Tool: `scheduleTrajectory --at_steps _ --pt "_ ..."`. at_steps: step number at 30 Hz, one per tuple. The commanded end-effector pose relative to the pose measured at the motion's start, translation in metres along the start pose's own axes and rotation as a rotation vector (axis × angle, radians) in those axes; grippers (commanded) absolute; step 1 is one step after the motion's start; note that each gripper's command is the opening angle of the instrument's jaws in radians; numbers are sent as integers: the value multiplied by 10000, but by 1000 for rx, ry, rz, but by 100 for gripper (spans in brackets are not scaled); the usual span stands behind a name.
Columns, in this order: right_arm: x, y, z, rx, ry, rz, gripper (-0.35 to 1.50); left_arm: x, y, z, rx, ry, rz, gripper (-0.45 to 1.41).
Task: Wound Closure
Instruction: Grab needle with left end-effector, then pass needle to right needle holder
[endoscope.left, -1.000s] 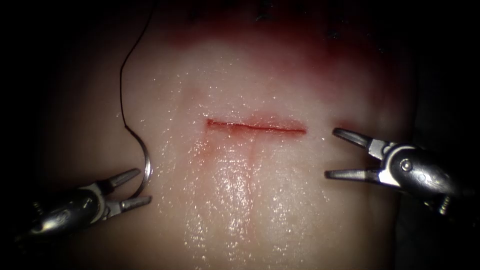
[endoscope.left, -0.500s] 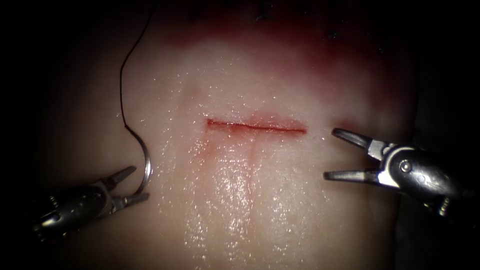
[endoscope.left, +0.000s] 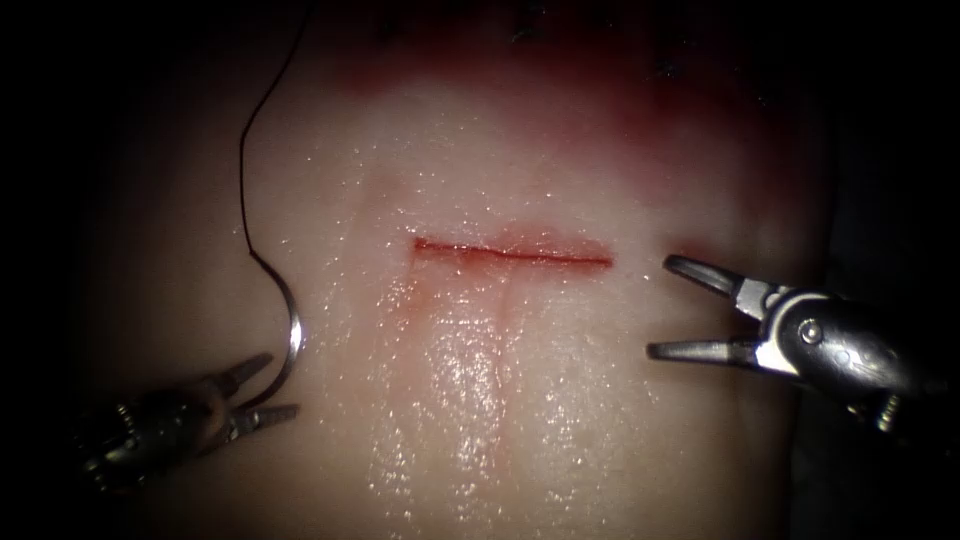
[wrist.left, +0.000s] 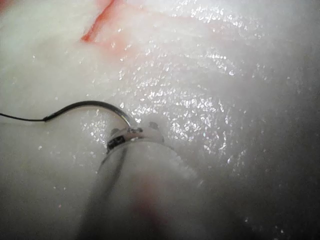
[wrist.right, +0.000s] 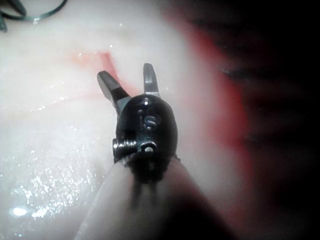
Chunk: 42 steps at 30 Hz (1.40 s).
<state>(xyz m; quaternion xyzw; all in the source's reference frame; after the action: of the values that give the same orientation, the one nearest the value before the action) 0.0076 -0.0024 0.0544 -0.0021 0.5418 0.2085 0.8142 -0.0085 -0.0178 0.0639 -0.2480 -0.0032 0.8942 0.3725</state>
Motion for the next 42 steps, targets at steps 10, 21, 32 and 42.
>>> scheduleTrajectory --at_steps 10,21,32,42 --pt "-2 -1 11 -2 1 0 70 9 -7 2 -77 -12 -40 -35" --pt "0 -4 16 -4 -5 83 77 55 -10 -27 -32 125 64 -35" --pt "0 -9 28 -36 26 338 102 141 17 -22 87 293 263 -35" --pt "12 -18 56 -9 67 445 121 164 38 0 288 390 480 -35"
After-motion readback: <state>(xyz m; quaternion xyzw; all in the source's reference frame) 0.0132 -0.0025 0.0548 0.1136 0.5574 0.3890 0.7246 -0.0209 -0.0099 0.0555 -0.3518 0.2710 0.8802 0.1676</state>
